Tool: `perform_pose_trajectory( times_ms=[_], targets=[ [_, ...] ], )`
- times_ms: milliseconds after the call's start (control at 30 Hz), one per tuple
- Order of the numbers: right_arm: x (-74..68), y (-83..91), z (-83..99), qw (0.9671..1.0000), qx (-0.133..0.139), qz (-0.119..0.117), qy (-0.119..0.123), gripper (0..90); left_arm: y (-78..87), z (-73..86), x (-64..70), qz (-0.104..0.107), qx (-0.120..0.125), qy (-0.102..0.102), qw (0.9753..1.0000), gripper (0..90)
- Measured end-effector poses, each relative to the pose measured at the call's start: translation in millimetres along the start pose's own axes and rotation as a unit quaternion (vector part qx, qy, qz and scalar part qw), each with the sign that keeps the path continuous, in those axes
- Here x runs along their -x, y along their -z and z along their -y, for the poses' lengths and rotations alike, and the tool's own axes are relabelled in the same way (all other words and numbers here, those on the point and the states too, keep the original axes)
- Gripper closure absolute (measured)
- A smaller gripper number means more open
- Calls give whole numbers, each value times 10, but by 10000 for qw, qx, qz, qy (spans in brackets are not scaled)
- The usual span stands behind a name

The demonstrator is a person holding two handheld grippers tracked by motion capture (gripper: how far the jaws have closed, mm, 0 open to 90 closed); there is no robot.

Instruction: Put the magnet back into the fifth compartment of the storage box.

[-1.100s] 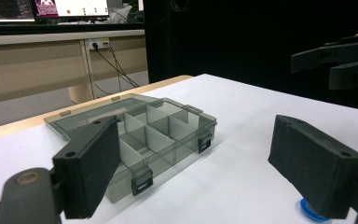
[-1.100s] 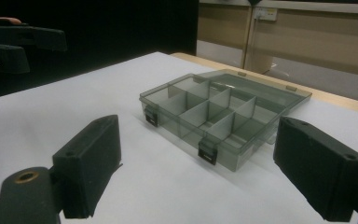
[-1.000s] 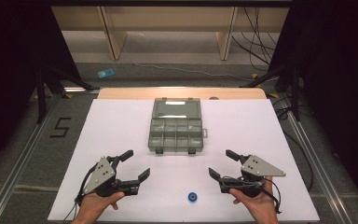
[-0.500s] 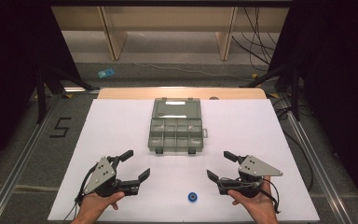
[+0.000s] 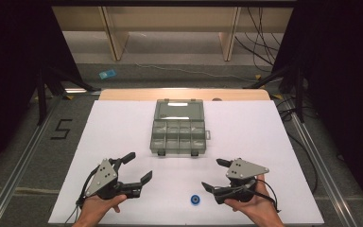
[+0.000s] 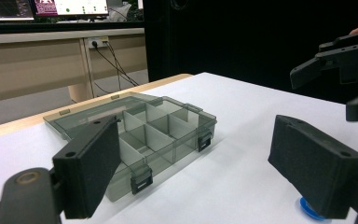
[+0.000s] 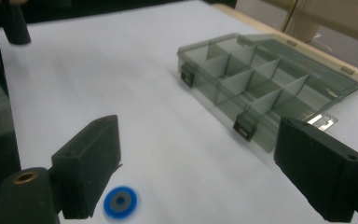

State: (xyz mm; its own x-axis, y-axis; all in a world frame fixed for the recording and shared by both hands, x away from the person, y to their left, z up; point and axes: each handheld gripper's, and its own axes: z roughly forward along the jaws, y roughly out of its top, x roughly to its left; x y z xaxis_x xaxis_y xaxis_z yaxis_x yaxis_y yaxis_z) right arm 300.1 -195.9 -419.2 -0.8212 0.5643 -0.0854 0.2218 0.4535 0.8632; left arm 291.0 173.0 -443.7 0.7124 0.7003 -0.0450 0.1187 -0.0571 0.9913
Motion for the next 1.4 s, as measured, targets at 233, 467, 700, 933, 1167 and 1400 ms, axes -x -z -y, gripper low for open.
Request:
perform_pose_trajectory(
  times_ms=[233,467,700,933,1167,1400],
  targets=[
    [-95,-84,-82,9942,-830,-401,550,190,-10,10,-8,-33,-22,23,10000,160],
    [-212,-270,-168,9725,-1901,-777,1095,226,-6,8,-2,-14,1,22,10000,160],
    [-315,-499,-227,9473,-2631,-1120,1445,267,-10,9,2,-13,2,23,10000,159],
    [-379,-685,-219,9217,-3185,-1398,1719,362,-8,8,-1,-12,1,26,10000,159],
    [-397,-847,-215,9022,-3573,-1549,1852,433,-7,8,-4,-13,-1,18,10000,159],
    [-393,-925,-210,8899,-3795,-1552,2000,487,-7,8,-2,-13,1,22,10000,159]
  ],
)
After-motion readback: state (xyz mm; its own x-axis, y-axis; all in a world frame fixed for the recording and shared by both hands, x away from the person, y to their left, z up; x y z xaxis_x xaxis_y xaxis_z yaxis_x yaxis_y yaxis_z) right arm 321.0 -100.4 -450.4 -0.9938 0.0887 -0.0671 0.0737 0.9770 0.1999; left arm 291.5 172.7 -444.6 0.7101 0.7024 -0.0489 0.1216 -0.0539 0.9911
